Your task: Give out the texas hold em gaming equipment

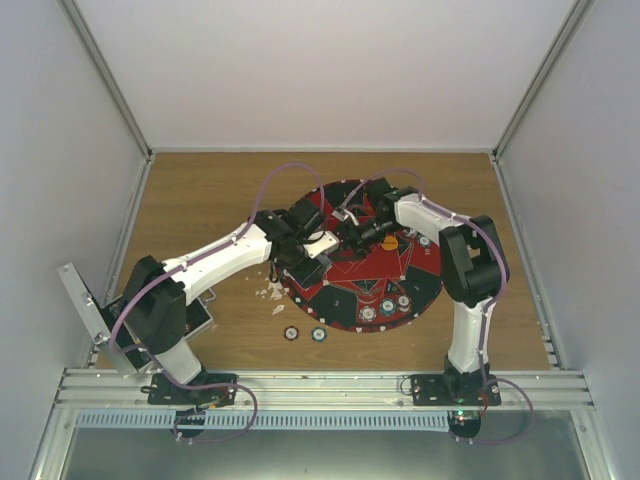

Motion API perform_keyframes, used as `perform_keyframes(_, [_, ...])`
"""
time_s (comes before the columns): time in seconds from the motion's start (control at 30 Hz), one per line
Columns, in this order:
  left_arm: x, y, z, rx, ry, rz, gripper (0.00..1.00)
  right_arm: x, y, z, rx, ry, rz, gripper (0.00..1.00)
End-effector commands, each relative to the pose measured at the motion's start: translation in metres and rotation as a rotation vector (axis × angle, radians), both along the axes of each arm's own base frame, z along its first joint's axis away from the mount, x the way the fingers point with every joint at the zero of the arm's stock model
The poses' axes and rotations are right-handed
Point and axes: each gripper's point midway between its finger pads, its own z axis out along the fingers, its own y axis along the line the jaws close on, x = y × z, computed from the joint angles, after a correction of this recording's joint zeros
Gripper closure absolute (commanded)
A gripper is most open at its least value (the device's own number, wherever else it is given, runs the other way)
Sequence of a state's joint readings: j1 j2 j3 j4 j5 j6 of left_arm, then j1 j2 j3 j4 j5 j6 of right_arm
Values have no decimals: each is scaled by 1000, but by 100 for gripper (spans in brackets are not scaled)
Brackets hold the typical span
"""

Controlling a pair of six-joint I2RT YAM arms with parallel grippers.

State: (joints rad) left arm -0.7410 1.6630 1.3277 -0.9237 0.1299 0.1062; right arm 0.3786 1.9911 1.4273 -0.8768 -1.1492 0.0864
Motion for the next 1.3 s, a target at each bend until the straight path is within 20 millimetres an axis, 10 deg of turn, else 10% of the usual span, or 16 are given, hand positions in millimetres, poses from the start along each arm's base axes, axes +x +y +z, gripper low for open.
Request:
perform_keyframes(0.0, [8, -7, 11, -5, -46, -15, 41, -7, 9, 2, 33, 29, 41, 18])
perform_keyframes(0.57, [14, -4, 13, 25, -74, -10, 41, -8, 14, -15, -71, 6, 68, 51])
perform_keyframes(1.27, [6, 10, 7, 60, -74, -7, 41, 2, 8, -6, -113, -65, 39, 65])
